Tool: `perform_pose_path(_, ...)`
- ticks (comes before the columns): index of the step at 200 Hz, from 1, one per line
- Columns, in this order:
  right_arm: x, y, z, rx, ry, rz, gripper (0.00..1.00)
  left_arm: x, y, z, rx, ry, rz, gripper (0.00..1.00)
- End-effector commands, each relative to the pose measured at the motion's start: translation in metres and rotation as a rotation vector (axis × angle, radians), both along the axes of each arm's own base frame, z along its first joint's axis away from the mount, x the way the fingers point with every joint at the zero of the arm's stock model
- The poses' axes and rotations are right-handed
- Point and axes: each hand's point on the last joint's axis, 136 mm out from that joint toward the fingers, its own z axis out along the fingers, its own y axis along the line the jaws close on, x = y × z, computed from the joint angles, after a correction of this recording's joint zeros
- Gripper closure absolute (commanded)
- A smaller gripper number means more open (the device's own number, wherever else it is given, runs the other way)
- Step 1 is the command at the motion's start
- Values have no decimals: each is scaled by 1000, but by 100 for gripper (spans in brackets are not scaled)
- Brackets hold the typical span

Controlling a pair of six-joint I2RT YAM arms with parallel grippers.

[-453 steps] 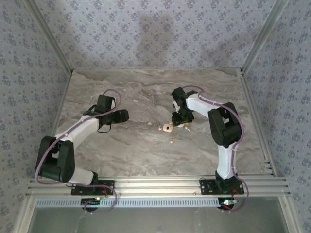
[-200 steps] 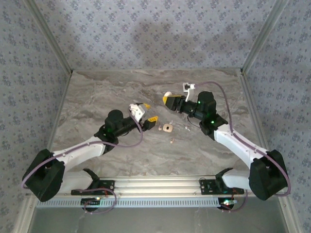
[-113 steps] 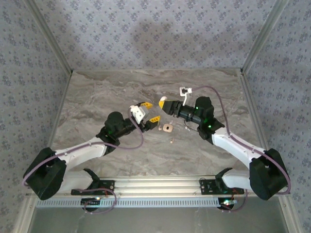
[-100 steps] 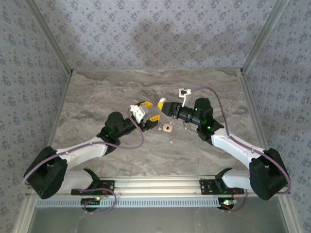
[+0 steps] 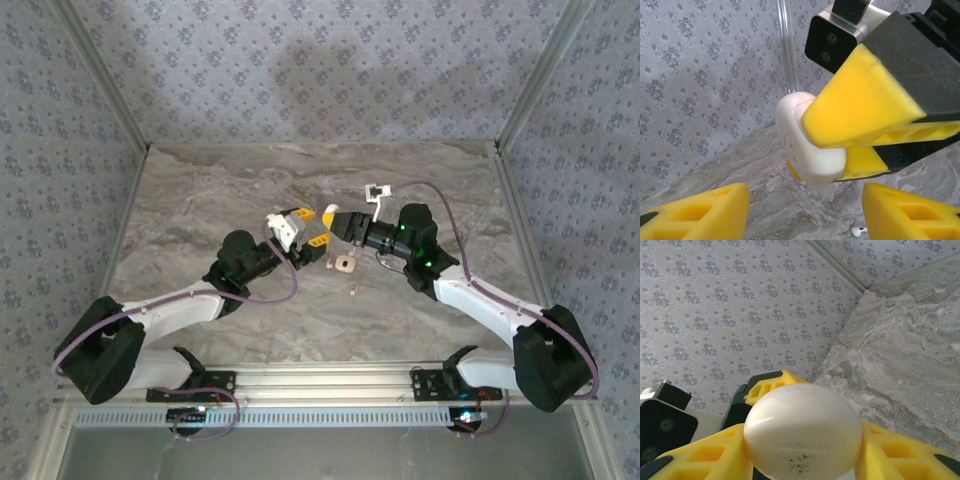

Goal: Insert the wireless bluetooth earbuds into the charging case

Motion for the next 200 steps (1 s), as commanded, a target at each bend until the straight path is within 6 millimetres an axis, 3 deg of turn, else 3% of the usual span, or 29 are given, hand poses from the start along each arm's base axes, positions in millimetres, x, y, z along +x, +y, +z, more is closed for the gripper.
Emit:
perform_pose_path(1,-9,5,3,19,1,37,51,0,-3,22,-57,-33,-6,39)
perform_pose_path(104,-20,14,5,23,8,80,50,1,-4,26,-61,-22,-10,49)
perform_pose_path(179,-25,16,2,5,23,113,49,-6,-8,28,-21,-22,-54,69)
perform_pose_path(200,-22,13,1,-7,20,99,44,-7,-9,24,-1,-20,-64,72)
